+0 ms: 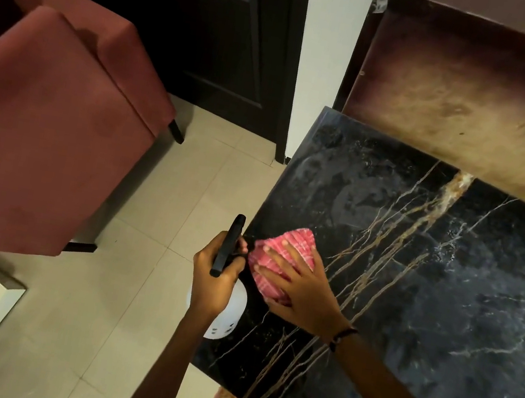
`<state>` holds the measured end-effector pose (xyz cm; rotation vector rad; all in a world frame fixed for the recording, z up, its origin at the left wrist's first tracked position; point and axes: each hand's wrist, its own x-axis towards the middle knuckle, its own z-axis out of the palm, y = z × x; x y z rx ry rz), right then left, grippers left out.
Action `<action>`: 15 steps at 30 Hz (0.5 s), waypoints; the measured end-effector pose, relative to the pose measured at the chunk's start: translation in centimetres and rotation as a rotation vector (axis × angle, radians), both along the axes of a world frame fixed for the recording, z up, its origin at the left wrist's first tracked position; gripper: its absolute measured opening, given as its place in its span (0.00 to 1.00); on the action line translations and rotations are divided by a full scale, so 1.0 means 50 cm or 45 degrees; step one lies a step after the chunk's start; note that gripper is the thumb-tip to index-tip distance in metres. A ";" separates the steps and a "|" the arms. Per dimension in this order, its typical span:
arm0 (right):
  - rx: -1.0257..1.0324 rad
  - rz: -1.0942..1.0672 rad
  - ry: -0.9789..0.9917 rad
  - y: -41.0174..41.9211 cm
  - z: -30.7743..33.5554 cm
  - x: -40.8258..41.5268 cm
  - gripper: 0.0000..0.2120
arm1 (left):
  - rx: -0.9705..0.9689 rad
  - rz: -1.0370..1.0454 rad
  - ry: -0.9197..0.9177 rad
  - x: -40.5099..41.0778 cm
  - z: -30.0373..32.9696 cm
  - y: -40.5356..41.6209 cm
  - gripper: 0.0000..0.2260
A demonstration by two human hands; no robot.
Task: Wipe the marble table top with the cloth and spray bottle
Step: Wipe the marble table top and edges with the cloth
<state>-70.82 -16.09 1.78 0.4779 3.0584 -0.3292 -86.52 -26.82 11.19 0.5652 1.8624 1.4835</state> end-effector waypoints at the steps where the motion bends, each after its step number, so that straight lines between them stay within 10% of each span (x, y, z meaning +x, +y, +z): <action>1: 0.020 0.004 -0.012 0.011 -0.002 0.031 0.27 | 0.009 0.000 -0.012 0.001 0.002 0.007 0.08; 15: -0.005 -0.179 -0.005 0.133 -0.006 -0.142 0.29 | 0.010 -0.059 0.012 -0.008 -0.012 0.098 0.06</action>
